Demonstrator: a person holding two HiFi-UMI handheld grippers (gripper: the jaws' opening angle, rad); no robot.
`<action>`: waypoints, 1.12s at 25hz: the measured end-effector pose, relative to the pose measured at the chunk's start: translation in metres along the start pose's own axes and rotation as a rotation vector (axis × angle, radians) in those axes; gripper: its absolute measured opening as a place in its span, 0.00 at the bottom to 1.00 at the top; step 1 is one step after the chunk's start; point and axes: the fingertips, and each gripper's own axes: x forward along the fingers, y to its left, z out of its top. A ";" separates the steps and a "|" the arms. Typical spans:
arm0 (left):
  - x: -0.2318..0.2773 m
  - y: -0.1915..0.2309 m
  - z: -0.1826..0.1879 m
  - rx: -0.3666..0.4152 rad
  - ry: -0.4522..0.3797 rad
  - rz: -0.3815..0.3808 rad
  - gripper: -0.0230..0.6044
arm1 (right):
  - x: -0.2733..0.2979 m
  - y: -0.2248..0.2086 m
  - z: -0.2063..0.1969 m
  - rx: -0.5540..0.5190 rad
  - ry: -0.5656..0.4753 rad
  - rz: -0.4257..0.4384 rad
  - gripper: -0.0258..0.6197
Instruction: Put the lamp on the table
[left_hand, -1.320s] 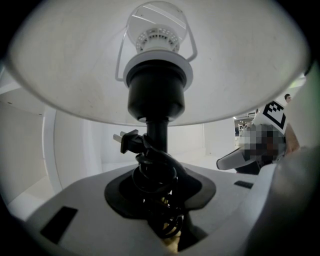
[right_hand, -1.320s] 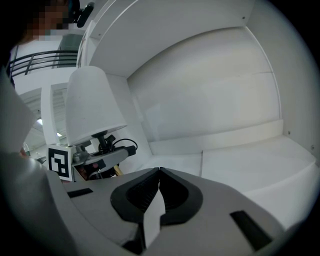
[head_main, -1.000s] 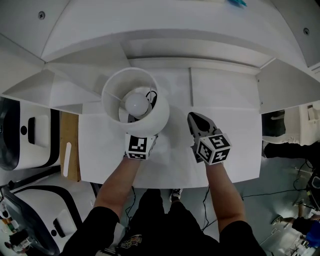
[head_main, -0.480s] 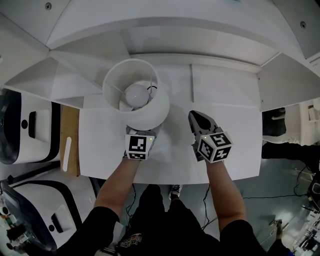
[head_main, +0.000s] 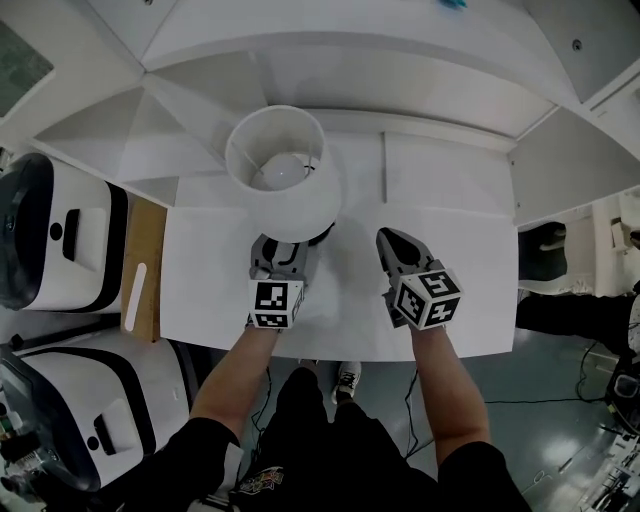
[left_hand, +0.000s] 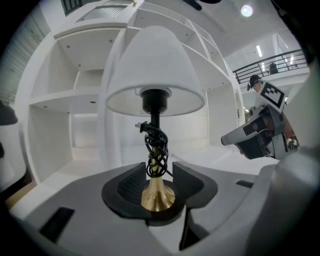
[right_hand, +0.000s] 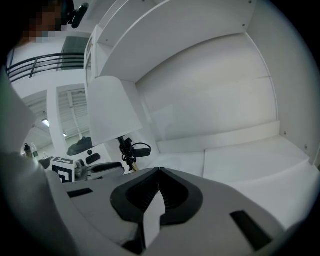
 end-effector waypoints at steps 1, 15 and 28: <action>-0.008 -0.001 0.000 -0.015 0.001 0.009 0.30 | -0.003 0.002 0.001 -0.004 0.000 0.005 0.08; -0.114 -0.050 0.037 -0.136 0.085 0.052 0.05 | -0.076 0.045 0.018 -0.058 0.006 0.098 0.08; -0.224 -0.093 0.060 -0.137 0.095 0.057 0.05 | -0.163 0.100 0.006 -0.083 -0.013 0.142 0.08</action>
